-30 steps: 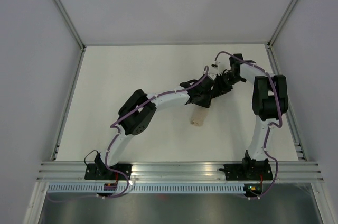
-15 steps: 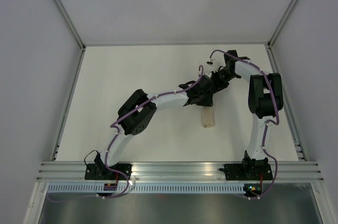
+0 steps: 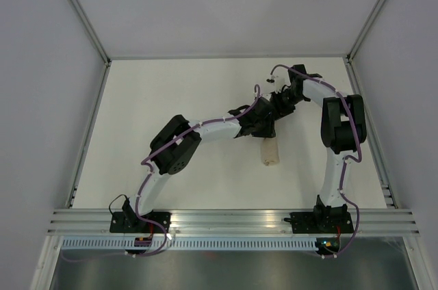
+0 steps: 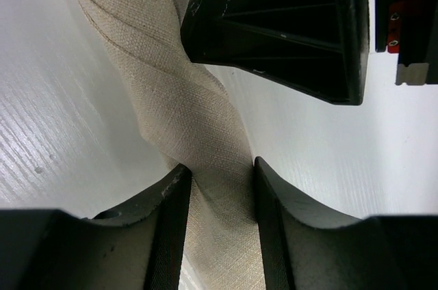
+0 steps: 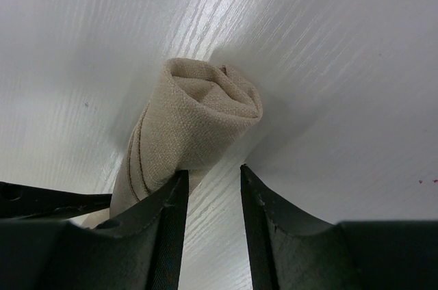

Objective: Fold the napkin, place the utensils inside, and roll it up
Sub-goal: Roll the napkin at the center of the board.

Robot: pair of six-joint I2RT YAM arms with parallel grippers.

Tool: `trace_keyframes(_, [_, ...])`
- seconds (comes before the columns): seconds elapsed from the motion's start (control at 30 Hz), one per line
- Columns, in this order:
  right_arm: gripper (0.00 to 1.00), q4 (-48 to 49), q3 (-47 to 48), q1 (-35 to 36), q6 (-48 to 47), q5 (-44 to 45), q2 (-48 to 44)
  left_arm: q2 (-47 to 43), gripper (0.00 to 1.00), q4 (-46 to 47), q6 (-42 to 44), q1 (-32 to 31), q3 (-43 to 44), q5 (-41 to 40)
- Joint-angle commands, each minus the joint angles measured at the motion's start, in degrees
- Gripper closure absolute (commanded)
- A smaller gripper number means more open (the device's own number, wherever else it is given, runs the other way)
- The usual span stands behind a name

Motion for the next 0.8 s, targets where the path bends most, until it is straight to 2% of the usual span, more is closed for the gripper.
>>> trace_keyframes(0.0, [0.57,3.78,-1.80,1.01,2.07,4.85,0.75,0.46,0.53,-7.79,0.99,-0.40,-2.98,3.72])
trace_keyframes(0.77, [0.54,3.96,-2.24,1.01,1.98,5.64,0.66,-5.26,0.44,-11.30,4.68,1.27,-2.37,0.91])
